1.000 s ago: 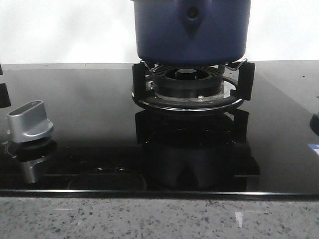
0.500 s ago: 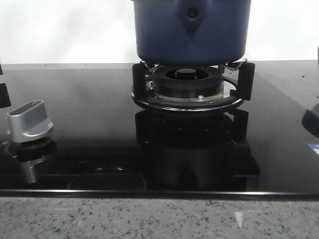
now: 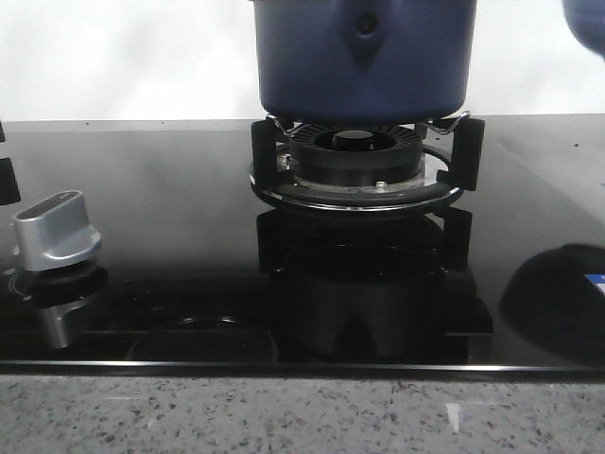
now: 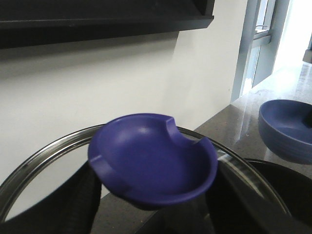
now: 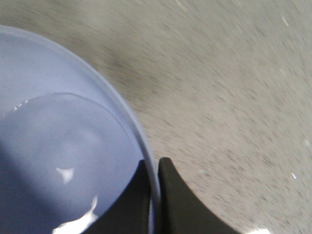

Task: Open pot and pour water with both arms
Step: 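Lift the light blue bowl with the right gripper toward the pot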

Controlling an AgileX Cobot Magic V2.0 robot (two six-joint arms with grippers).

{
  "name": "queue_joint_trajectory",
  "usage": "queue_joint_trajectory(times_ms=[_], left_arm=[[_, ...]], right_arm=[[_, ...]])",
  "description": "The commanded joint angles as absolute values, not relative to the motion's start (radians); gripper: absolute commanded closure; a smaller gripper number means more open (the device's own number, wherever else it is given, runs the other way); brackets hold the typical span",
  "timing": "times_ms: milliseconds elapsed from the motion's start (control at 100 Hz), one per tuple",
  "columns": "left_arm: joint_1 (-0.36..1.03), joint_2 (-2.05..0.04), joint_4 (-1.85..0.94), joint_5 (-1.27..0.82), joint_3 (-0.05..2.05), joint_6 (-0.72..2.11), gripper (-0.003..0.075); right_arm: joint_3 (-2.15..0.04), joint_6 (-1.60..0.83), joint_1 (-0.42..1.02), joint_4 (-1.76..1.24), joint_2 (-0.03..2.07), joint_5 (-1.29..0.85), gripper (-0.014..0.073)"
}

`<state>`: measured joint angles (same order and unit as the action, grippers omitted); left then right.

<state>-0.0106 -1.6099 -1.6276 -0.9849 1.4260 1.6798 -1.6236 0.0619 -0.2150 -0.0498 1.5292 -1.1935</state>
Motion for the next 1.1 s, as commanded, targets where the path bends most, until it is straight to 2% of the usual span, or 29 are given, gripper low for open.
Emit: queue_joint_trajectory(times_ms=[0, 540, 880, 1090], left_arm=[[-0.011, -1.554, -1.726, -1.014, 1.466, 1.671, 0.0461], [-0.011, -1.554, -1.724, -1.014, 1.466, 1.671, 0.0461], [-0.011, -1.554, -1.724, -1.005, 1.466, 1.671, 0.0461], [-0.011, -1.554, -1.724, -1.005, 1.466, 1.671, 0.0461]], right_arm=[[-1.721, 0.056, -0.180, -0.066, 1.503, -1.174, 0.0657], [-2.074, 0.056, 0.022, -0.159, 1.652, -1.170, 0.0657], [-2.073, 0.022, 0.162, -0.161, 1.677, -0.982, 0.0657], [-1.947, -0.015, 0.214, -0.157, 1.657, -0.814, 0.0655]])
